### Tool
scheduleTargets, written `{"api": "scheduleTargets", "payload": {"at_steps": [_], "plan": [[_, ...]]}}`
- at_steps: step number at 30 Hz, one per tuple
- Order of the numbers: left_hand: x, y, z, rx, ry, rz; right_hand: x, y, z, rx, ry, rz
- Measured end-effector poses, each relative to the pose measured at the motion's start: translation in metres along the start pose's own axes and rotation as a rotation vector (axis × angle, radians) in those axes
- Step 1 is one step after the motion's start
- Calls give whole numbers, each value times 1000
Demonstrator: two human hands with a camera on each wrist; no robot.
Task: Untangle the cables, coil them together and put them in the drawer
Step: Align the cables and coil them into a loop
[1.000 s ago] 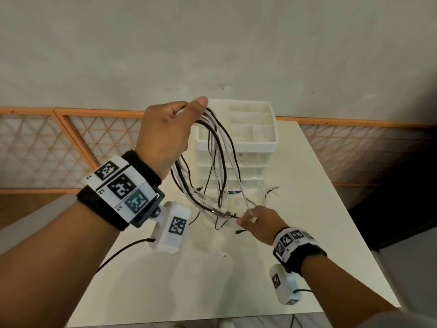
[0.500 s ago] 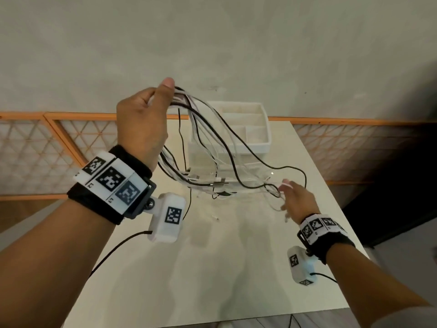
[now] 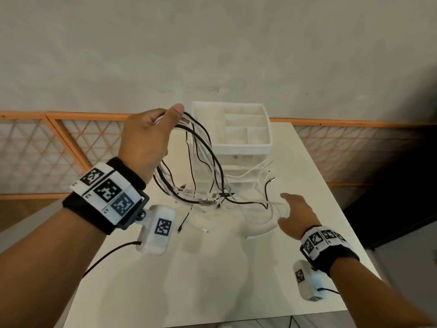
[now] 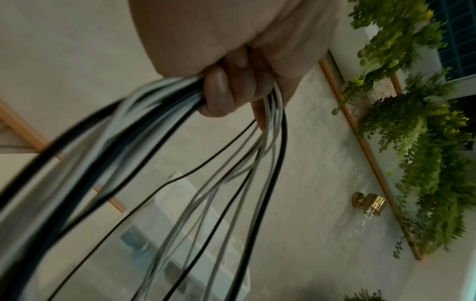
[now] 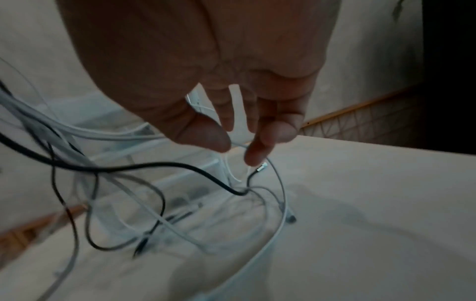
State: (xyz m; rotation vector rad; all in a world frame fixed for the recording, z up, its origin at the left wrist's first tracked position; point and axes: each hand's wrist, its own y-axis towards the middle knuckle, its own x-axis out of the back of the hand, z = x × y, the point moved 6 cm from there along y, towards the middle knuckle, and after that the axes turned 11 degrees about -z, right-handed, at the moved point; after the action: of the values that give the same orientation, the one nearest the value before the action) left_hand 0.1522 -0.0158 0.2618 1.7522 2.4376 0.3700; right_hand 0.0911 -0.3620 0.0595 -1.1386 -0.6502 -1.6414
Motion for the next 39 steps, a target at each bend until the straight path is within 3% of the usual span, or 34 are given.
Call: {"api": "scheduleTargets", "payload": {"at_steps": [4,7,10,15,17,20,26,34,36,39], "plan": [[-10,-4,-5,67,-108,146,44,-7,73,266,352,-224],[-22,-19,-15,45,-140,255,73,-23,144,484,540,-245],[-28,-30,-24,23,-152,294,71,-25,181,551,578,-177],[-18,-23,-28,-25,-159,210,15,-19,169,433,409,145],[-17,-21,-27,-27,-171,213,-2,-20,158,355,464,198],[-18,-20,-26,-18,-178,211,-7,-13,152,300,509,131],[-22,-19,-24,-14,-200,211,-5,-17,161,340,593,167],[-12,-10,-6,-24,-38,121,39,-12,144,199,850,-70],[-10,-11,-1,-21,-28,78,43,-5,136,223,777,-117],[-7,-10,-4,-10,-74,28,31,7,117,289,471,-151]]}}
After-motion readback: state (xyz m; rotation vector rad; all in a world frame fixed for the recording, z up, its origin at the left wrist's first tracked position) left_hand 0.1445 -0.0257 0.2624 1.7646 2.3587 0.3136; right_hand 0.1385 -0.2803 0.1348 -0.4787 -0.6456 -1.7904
